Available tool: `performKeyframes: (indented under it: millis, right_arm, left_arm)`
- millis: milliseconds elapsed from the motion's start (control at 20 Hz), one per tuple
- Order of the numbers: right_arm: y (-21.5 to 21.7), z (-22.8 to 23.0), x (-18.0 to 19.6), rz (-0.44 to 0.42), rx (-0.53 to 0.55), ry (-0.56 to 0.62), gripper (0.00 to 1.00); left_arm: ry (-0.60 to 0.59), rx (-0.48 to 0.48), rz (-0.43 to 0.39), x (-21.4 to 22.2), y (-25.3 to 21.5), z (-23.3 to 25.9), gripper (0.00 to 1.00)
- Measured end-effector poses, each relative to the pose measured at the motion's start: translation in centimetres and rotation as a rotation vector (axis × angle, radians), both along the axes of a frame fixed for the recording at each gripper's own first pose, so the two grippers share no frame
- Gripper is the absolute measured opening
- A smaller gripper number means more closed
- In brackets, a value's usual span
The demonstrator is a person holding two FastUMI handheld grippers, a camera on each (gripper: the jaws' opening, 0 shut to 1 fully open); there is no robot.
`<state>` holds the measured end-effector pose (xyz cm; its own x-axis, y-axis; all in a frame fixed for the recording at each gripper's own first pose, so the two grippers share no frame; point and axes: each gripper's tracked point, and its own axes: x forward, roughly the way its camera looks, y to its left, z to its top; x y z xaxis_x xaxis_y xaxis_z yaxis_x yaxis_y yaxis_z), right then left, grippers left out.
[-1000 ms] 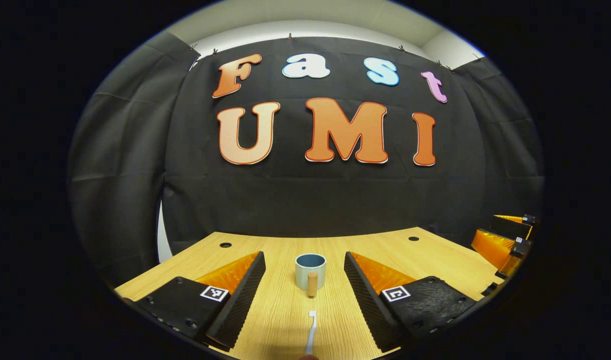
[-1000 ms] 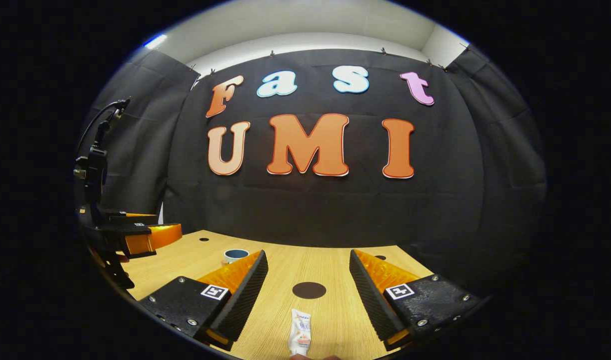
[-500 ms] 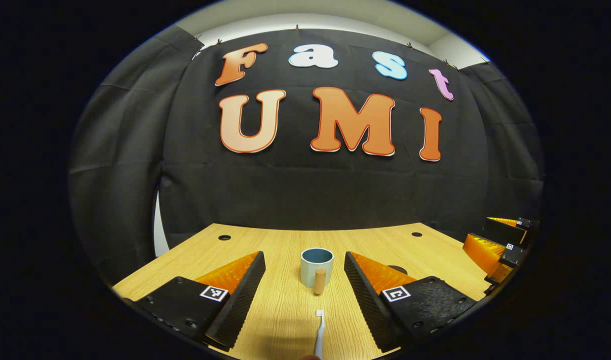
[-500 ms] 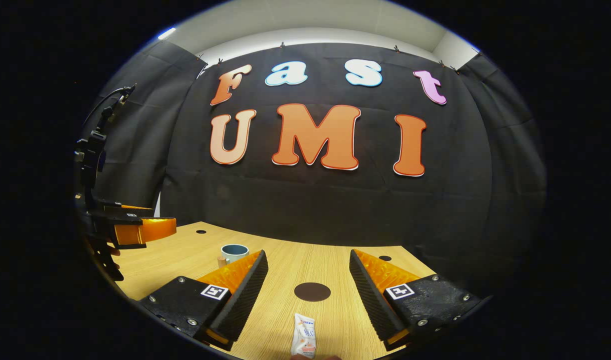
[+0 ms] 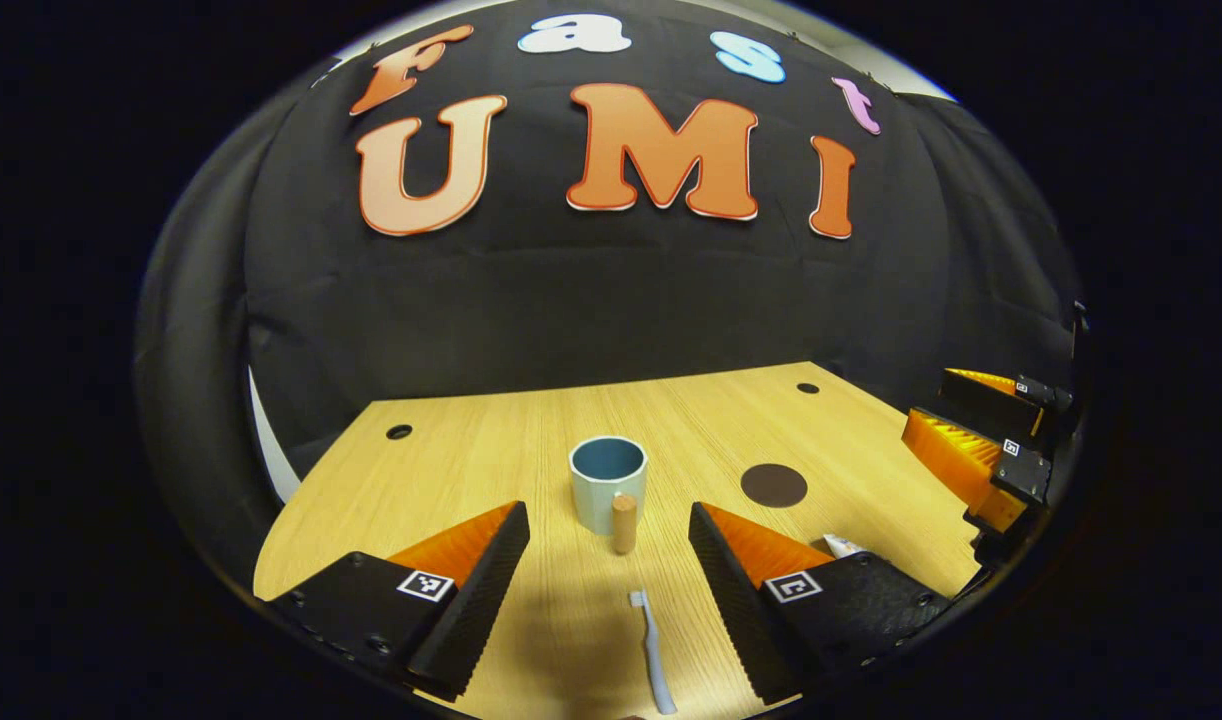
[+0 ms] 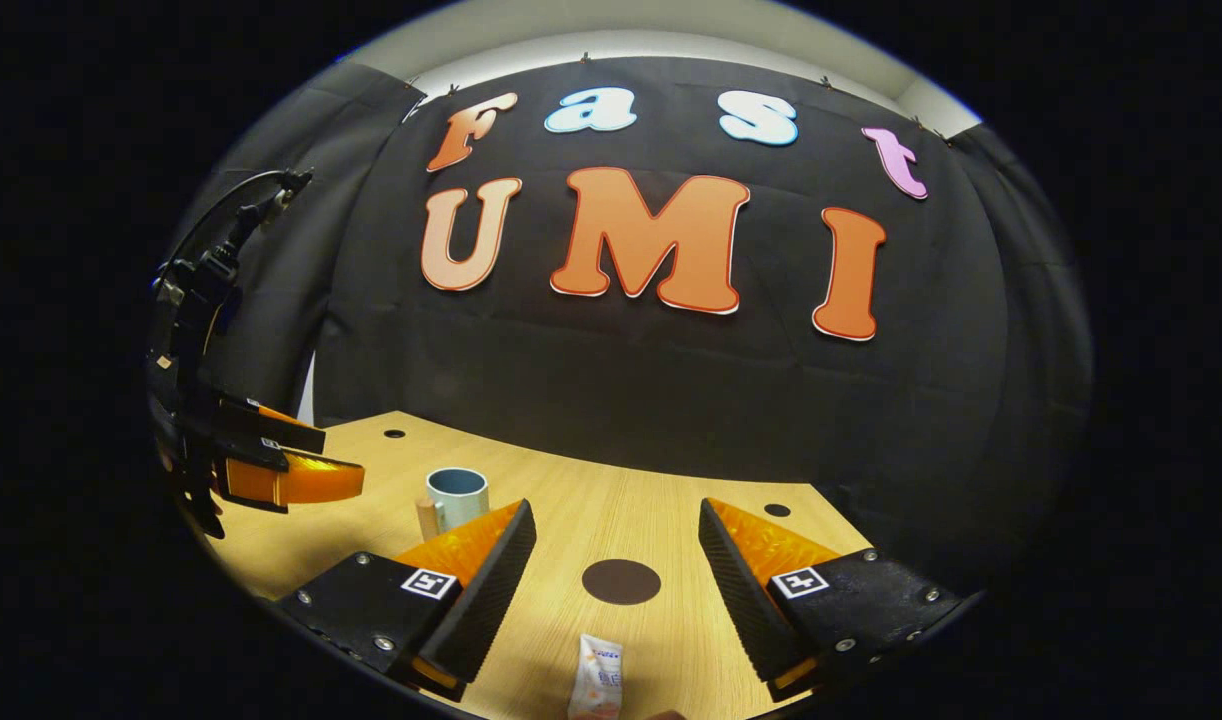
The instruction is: Put the toothbrush and toothpaste on the desktop into the cup, then pick up the cup and place it on the coaster on the desktop.
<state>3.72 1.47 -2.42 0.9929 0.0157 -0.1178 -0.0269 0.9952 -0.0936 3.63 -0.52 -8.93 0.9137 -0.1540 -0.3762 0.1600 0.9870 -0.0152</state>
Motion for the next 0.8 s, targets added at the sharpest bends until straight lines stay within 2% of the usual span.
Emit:
performKeyframes:
  millis: [200, 450, 600, 750, 800]
  right_arm:
    - [0.0, -0.6, -0.8, 0.047, -0.007, 0.060, 0.99]
    - [0.1, -3.7, -1.6, 0.105, 0.038, 0.251, 0.98]
    - [-0.4, -6.7, -2.0, 0.111, 0.073, 0.392, 0.97]
    - [-0.2, -8.6, -1.9, 0.125, 0.084, 0.491, 0.95]
    - [0.1, -9.2, -2.2, 0.131, 0.081, 0.520, 0.95]
  left_arm:
    - [0.145, -0.014, 0.011, 0.0, -0.7, -2.2, 0.97]
    - [0.357, -0.032, -0.005, -0.8, -0.9, -3.8, 0.96]
    - [0.479, -0.008, 0.010, -0.8, -0.7, -3.6, 0.95]
    - [0.564, 0.014, 0.002, -0.7, -0.8, -3.6, 0.84]
    - [0.601, 0.024, -0.004, -1.0, -0.8, -3.8, 0.83]
